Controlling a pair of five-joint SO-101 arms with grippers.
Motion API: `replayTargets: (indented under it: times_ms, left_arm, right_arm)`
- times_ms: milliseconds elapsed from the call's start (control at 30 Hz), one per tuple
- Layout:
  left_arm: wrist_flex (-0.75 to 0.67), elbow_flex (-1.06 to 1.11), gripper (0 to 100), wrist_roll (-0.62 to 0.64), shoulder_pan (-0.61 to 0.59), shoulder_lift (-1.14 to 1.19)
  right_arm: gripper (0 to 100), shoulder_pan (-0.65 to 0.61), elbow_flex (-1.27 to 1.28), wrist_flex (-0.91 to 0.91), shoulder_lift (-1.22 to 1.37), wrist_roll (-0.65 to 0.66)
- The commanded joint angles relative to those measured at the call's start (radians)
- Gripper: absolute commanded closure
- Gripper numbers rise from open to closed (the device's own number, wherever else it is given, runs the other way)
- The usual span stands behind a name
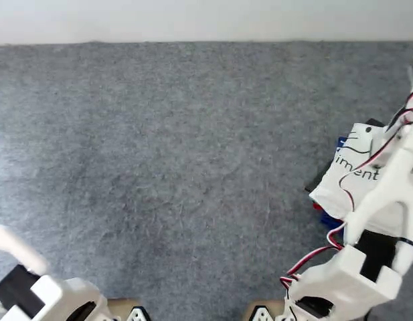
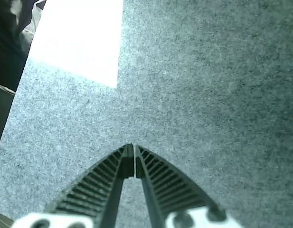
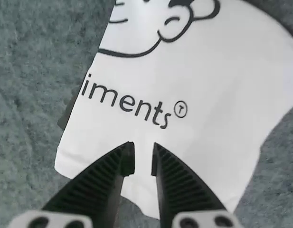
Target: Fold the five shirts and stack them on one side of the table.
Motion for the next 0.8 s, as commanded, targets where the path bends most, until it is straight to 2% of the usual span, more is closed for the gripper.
replayTargets:
  times_ms: [0,167,333,500,767]
  left_arm:
    - [-0.009,-0.005,98,-0.005,0.003,-0.032]
    - [0.02,-0.005,98,-0.003,0.008,-0.032]
    - [0.046,-0.005,98,-0.003,0.008,-0.032]
    - [0.048,-0.005,98,-0.003,0.008,-0.041]
    - [0.157,-0.012,98,-0.003,0.009,-0.043]
  right_arm:
    - [98.7,-0.051,0.118,0.033,-0.039,0.002]
    - [99.0,-0.087,0.284,0.008,0.028,0.005]
    - [99.0,-0.082,0.206,0.041,-0.03,0.015]
    - [99.0,-0.01,0.038,-0.021,-0.162,0.204]
    - [99.0,0.191,0.072,-0.375,-0.073,0.419]
